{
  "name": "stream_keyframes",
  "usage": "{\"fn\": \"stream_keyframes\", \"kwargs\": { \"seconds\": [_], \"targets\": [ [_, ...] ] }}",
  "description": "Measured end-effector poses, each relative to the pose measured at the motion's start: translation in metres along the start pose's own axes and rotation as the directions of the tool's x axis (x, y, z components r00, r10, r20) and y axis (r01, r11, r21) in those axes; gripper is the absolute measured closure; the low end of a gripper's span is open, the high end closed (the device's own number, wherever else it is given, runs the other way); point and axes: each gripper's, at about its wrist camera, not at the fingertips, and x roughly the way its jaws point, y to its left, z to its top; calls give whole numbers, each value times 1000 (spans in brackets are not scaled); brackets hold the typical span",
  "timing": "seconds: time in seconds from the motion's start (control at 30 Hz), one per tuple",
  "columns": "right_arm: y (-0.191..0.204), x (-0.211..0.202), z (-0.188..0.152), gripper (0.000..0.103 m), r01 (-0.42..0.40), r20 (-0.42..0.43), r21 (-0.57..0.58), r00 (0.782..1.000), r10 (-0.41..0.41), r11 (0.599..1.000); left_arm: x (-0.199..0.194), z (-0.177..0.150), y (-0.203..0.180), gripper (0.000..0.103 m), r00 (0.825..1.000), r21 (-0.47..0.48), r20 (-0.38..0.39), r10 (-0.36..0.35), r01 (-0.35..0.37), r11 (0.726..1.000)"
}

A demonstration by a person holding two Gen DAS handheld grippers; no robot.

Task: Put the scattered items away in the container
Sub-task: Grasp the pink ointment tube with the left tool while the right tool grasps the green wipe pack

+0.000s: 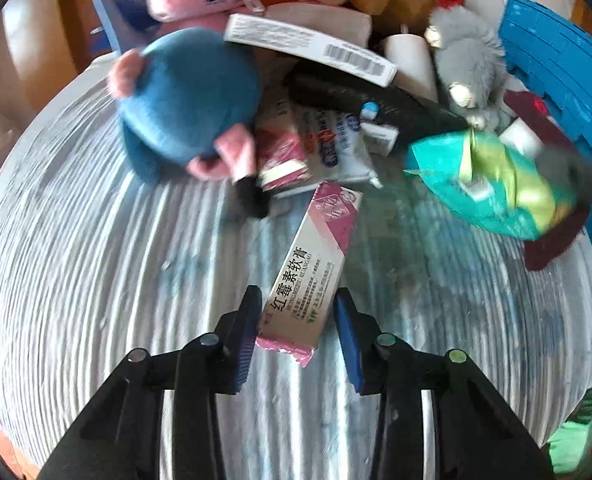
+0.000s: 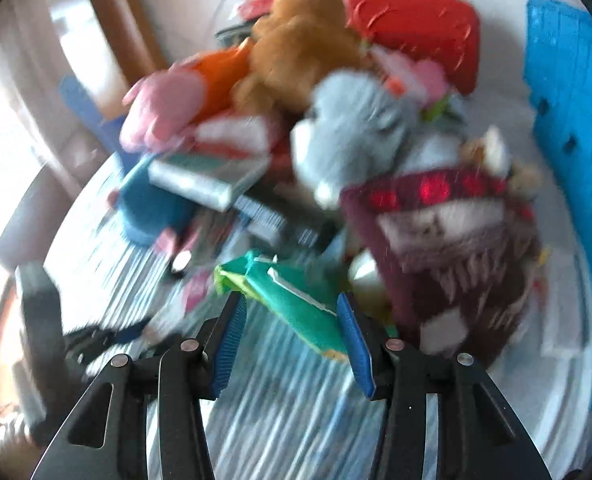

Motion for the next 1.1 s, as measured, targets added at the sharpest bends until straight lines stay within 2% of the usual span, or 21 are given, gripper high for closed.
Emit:
{"fn": "stream_keyframes", "kwargs": {
  "seconds": [0.07,0.13,0.17,0.2,0.23,0.27,0.33,0.4,0.47,0.5,0.57,0.6,0.63,0.73,0.77,0.8,0.83,0.87,0.97,1.03,1.1],
  "targets": [
    [2,4,-15,55,-48,-47,8,998,49,999,-5,-2,-1,67,1000,4,-7,0,0,1000],
    [3,8,-27,54,-47,-67,-3,997,46,999,-7,-2,-7,66,1000,19,-2,12,-12,1000],
    [1,10,-31,49,-48,-78,4,996,49,999,-7,0,-11,63,1000,31,0,17,-17,999],
    [-2,14,-35,37,-48,-93,18,994,50,999,0,6,-14,51,1000,41,-2,25,-25,999],
    [-5,17,-39,32,-46,-105,30,993,49,999,6,11,-15,36,999,49,-3,38,-38,998],
    [-7,18,-43,28,-40,-104,28,994,43,999,9,12,-16,31,998,54,-3,55,-55,997],
    [-10,16,-49,27,-24,-90,17,996,26,1000,14,13,-18,30,998,61,-8,67,-67,996],
    [-14,12,-50,16,-32,-73,28,997,34,999,18,14,-19,28,998,58,-4,67,-67,996],
    [-16,8,-49,12,-17,-55,49,998,20,999,18,15,-22,28,998,50,20,65,-66,997],
    [-17,6,-49,12,-8,-45,64,999,10,998,17,16,-23,30,997,44,25,68,-69,997],
    [-20,0,-50,12,-24,-25,120,999,28,992,13,16,-26,50,998,37,36,59,-60,998],
    [-22,-4,-52,12,-34,-15,155,999,36,987,11,16,-29,66,998,44,38,51,-53,998],
    [-23,-9,-54,12,-35,-7,177,999,37,984,9,15,-33,72,998,55,36,44,-46,997],
    [-28,-19,-62,14,-29,-2,231,1000,30,972,5,13,-42,74,998,95,43,52,-56,994],
    [-31,-21,-65,28,-26,-4,250,1000,28,968,3,12,-44,75,998,97,43,49,-53,994],
    [-34,-21,-67,51,-23,-11,265,1000,27,964,1,11,-45,75,998,93,42,42,-46,995],
    [-38,-18,-69,59,-25,-18,291,999,31,956,-2,11,-45,75,998,86,48,33,-37,996],
    [-41,-16,-70,61,-32,-20,315,999,40,948,-6,11,-47,75,998,79,58,31,-35,996],
    [-48,-1,-68,61,-92,4,400,995,99,912,-14,12,-46,75,998,55,65,25,-29,998],
    [-50,6,-67,53,-114,11,447,992,122,887,-18,12,-44,75,998,39,64,27,-30,999],
    [-50,2,-71,39,-132,36,480,991,131,867,-27,11,-44,75,997,40,79,25,-28,999]
  ]
}}
